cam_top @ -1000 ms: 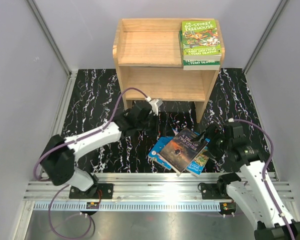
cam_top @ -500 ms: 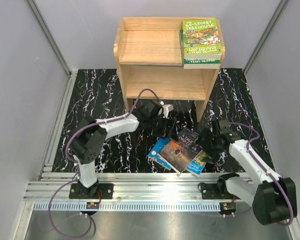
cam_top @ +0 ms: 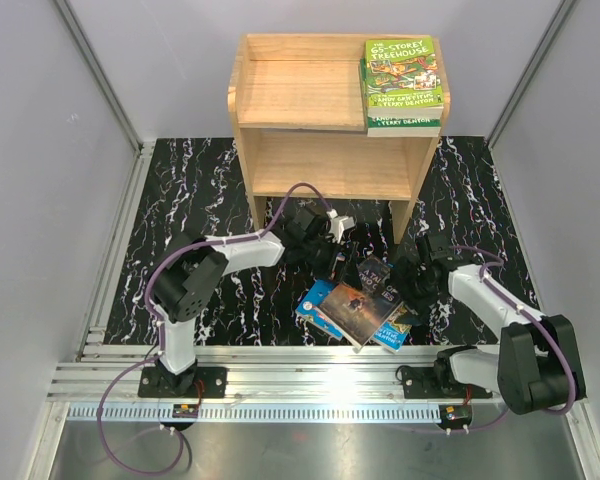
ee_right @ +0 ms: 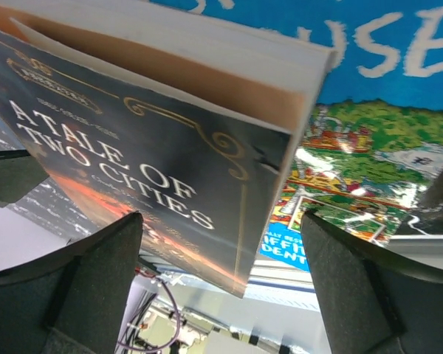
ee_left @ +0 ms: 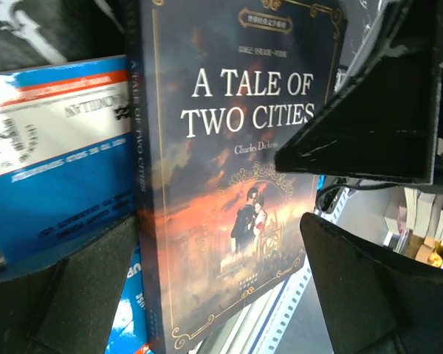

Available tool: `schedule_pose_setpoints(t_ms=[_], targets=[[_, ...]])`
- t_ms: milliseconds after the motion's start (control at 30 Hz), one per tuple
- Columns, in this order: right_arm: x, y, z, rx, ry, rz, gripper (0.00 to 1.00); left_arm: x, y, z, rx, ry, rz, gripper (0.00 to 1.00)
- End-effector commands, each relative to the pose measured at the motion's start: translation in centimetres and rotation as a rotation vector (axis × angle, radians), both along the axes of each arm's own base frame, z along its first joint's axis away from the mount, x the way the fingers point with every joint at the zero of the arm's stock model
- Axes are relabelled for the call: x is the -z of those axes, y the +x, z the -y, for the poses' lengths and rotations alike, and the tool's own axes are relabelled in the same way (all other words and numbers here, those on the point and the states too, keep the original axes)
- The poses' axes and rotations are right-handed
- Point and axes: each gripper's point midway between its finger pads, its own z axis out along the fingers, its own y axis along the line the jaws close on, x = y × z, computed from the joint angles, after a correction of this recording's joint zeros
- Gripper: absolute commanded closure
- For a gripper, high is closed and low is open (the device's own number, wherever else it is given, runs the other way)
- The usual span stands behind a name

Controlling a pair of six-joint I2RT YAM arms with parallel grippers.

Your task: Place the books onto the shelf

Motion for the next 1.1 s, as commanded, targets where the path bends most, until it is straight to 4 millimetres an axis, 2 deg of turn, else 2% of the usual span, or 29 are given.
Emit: schedule_pose_setpoints(t_ms=[0,67,133,167,200,300,333,400,433,500,567,633,733,767,800,833,867,967,1067], targets=[[2.4,2.5,0.0,-0.001,-0.019,0.105,0.06,3.5,-3.6,-0.4,0.056,0.054,-0.121,0.01],[2.4,2.7,-0.1,0.003,-0.014,0.120,0.10,3.3,-5.5,0.2,0.085,0.040,-0.161,0.01],[1.9,3.0,-0.1,0.017,-0.006,0.161,0.18,2.7,-6.5,1.0,0.097,-0.008,-0.175,0.01],[1.7,3.1,-0.1,0.023,-0.003,0.181,0.20,2.1,-7.7,1.3,0.101,-0.034,-0.220,0.01],[1.0,3.3,-0.1,0.038,0.007,0.222,0.25,1.2,-7.7,2.1,0.107,-0.091,-0.202,0.01],[-0.2,3.0,0.3,0.057,0.007,0.282,0.33,-0.1,-9.3,3.0,0.109,-0.136,-0.232,0.01],[-0.5,2.9,0.4,0.060,0.005,0.294,0.43,-0.4,-9.6,3.2,0.111,-0.142,-0.230,0.01],[-1.5,2.4,0.6,0.060,0.006,0.327,0.55,-1.1,-10.5,3.5,0.114,-0.157,-0.237,0.01],[-1.8,2.3,0.7,0.062,0.006,0.338,0.70,-1.4,-10.7,3.6,0.112,-0.165,-0.240,0.01],[-3.1,2.0,0.8,0.059,0.016,0.380,0.87,-2.8,-11.1,3.8,0.109,-0.195,-0.234,0.01],[-4.1,1.8,0.8,0.058,0.020,0.398,1.00,-3.6,-11.3,3.7,0.096,-0.208,-0.234,0.01],[-5.9,1.8,0.7,0.045,0.031,0.445,1.00,-5.3,-11.3,3.6,0.093,-0.241,-0.208,0.01],[-8.9,1.8,0.4,0.021,0.059,0.518,1.00,-6.8,-11.0,3.2,0.070,-0.242,-0.173,0.01],[-9.9,1.6,0.1,0.005,0.082,0.538,1.00,-8.1,-10.8,3.2,0.064,-0.264,-0.135,0.01],[-11.6,1.7,-0.1,-0.009,0.102,0.582,1.00,-8.7,-10.8,2.9,0.060,-0.261,-0.124,0.01],[-12.6,1.7,-0.5,-0.027,0.121,0.606,1.00,-9.1,-10.7,2.7,0.059,-0.263,-0.102,0.01],[-14.4,1.5,-1.3,-0.062,0.173,0.641,1.00,-10.3,-10.5,2.5,0.050,-0.284,-0.071,0.01],[-17.5,0.7,-2.6,-0.136,0.264,0.695,1.00,-11.9,-10.0,2.0,0.029,-0.316,-0.035,0.01],[-19.8,-0.2,-3.4,-0.172,0.331,0.744,1.00,-12.6,-9.5,1.7,0.010,-0.333,-0.031,0.01]])
